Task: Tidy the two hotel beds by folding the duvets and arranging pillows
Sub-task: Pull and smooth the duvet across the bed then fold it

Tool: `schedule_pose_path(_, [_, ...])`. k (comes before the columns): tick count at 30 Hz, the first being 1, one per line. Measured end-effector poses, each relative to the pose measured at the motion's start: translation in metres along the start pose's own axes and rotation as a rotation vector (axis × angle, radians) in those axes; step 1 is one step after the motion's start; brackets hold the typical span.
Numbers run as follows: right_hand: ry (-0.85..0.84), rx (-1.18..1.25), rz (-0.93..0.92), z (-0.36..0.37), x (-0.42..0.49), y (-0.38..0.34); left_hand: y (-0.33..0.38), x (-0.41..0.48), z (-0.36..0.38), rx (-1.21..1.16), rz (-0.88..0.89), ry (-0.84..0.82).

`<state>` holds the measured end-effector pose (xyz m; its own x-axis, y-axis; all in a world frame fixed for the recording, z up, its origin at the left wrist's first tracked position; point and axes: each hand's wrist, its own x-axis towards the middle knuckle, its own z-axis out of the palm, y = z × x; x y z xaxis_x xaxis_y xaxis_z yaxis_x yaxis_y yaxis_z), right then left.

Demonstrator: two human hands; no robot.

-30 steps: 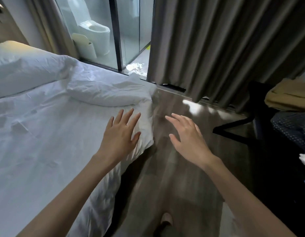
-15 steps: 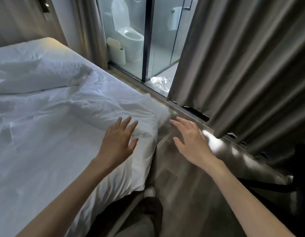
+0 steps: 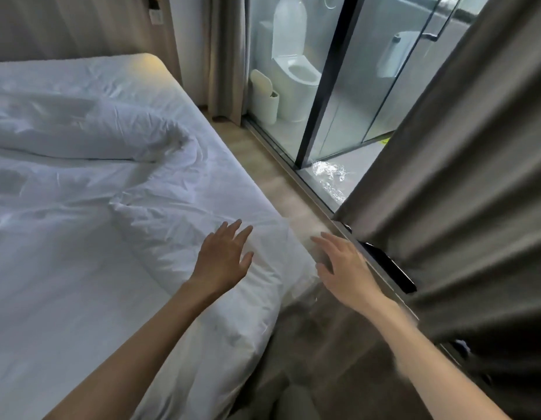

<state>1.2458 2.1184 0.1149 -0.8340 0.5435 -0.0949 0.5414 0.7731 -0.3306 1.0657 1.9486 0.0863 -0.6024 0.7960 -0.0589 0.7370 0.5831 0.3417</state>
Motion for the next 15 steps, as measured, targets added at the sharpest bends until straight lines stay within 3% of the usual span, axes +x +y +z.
schedule_pose_path(15, [-0.559, -0.123, -0.405, 0.093, 0.305, 0.086, 0.009, 0.113, 0.101, -0.217, -0.723, -0.027])
